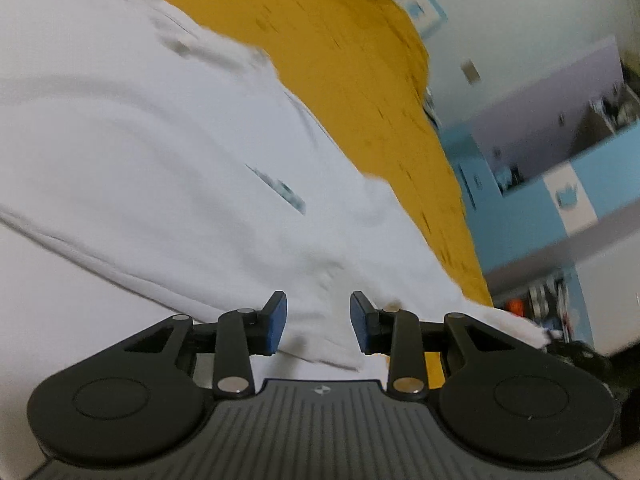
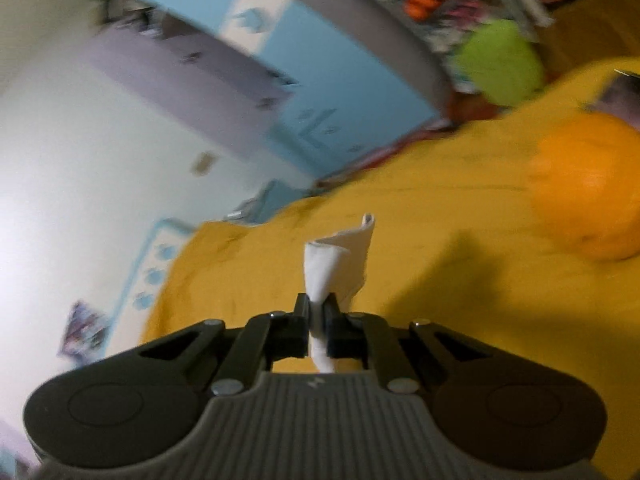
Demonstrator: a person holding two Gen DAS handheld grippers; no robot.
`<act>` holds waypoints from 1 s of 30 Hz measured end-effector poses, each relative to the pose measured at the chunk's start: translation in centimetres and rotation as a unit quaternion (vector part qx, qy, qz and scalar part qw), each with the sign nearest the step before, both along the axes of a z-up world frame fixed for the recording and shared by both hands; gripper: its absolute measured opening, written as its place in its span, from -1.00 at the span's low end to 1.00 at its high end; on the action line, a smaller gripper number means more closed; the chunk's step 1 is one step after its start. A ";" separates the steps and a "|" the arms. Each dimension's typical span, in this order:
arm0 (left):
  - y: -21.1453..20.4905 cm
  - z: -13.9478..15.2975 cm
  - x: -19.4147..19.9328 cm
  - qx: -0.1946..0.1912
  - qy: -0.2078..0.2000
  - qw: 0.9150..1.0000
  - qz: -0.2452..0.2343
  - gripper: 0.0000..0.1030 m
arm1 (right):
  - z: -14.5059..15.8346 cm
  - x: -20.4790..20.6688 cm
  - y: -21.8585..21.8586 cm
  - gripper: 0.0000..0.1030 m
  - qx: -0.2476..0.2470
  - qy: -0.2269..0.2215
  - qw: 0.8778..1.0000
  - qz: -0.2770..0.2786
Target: Fold small clothes
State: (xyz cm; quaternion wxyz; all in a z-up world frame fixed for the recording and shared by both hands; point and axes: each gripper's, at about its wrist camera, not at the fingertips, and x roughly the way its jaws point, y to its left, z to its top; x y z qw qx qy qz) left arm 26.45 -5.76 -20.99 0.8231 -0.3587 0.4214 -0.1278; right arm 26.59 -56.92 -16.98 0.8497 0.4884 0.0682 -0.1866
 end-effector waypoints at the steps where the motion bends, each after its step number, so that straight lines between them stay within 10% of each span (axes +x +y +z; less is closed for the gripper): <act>1: 1.0 0.1 -0.4 -0.003 -0.002 1.000 0.013 -0.25 | 1.3 0.3 1.8 -0.96 -0.010 -0.013 1.000 0.018; 11: 12.6 0.9 -4.8 -0.022 -0.048 0.993 0.109 -0.25 | 8.0 5.2 27.4 -0.95 -0.048 -0.087 0.952 0.290; 16: 18.6 -0.8 -7.5 -0.050 -0.047 0.981 0.183 -0.25 | 1.1 7.8 41.9 -0.94 -0.018 -0.004 0.912 0.410; 20: 20.8 -1.6 -8.3 -0.056 -0.047 0.977 0.199 -0.25 | -7.4 9.2 50.2 -0.39 0.014 0.121 0.864 0.488; 25: 21.7 -2.3 -7.6 -0.064 -0.049 0.974 0.210 -0.25 | -9.4 7.1 50.5 -0.14 0.034 0.140 0.844 0.517; 30: 21.2 -3.0 -6.3 -0.059 -0.035 0.976 0.207 -0.25 | -4.9 5.0 43.5 0.06 -0.006 0.085 0.870 0.486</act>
